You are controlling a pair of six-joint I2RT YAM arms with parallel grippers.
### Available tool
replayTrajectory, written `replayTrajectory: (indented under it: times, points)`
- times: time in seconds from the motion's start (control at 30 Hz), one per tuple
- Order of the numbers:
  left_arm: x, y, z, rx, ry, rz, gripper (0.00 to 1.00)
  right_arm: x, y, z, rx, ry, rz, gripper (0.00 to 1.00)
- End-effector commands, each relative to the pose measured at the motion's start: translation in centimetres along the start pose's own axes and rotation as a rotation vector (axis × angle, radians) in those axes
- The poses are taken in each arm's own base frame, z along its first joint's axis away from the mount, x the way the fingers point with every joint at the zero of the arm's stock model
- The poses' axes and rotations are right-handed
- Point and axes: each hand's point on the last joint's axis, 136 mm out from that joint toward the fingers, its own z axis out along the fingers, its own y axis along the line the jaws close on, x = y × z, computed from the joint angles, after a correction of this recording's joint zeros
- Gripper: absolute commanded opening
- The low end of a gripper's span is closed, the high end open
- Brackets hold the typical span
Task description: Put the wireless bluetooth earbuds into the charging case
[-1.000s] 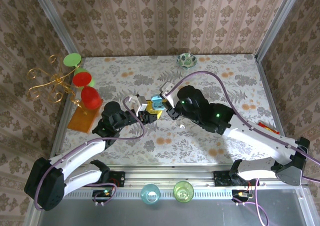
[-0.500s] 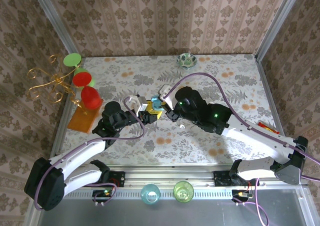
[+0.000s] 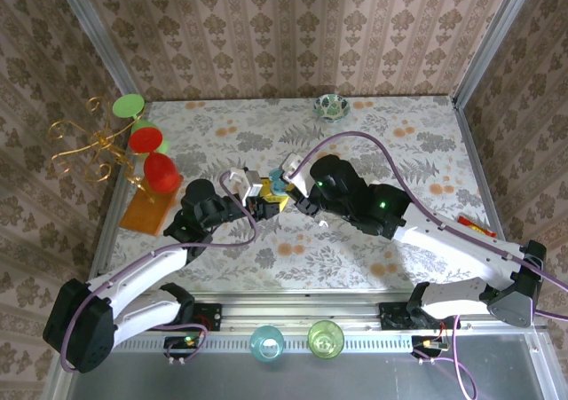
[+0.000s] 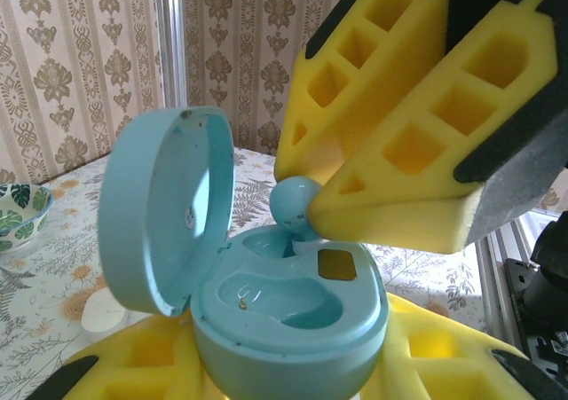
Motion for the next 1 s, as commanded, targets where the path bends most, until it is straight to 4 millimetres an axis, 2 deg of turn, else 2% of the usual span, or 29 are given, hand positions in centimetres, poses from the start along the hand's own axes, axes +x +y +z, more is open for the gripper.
replayTrajectory:
  times: [0.0,0.37,0.6,0.7,0.83,0.97]
  points:
    - [-2.5,0.2,0.0,-0.007,-0.062,0.027,0.20,0.2,1.8,-0.5,-0.085,-0.002,-0.002,0.21]
    - [-2.4,0.0,-0.3,-0.007,-0.067,0.033,0.20,-1.6,0.9,-2.0,-0.064,-0.072,0.064,0.43]
    - [-2.0,-0.1,-0.7,-0.012,-0.066,0.050,0.20,-3.7,-1.0,-5.5,-0.084,-0.246,0.228,0.61]
    - [-2.1,-0.1,-0.9,-0.015,-0.070,0.055,0.20,-3.6,-2.9,-7.0,-0.088,-0.339,0.354,0.72]
    - [-2.3,-0.3,-1.1,-0.016,-0.080,0.064,0.20,-1.4,-6.4,-7.4,-0.050,-0.407,0.568,0.78]
    - [-2.8,-0.6,-1.4,-0.014,-0.094,0.077,0.20,3.2,-9.4,-4.7,0.016,-0.320,0.781,0.78]
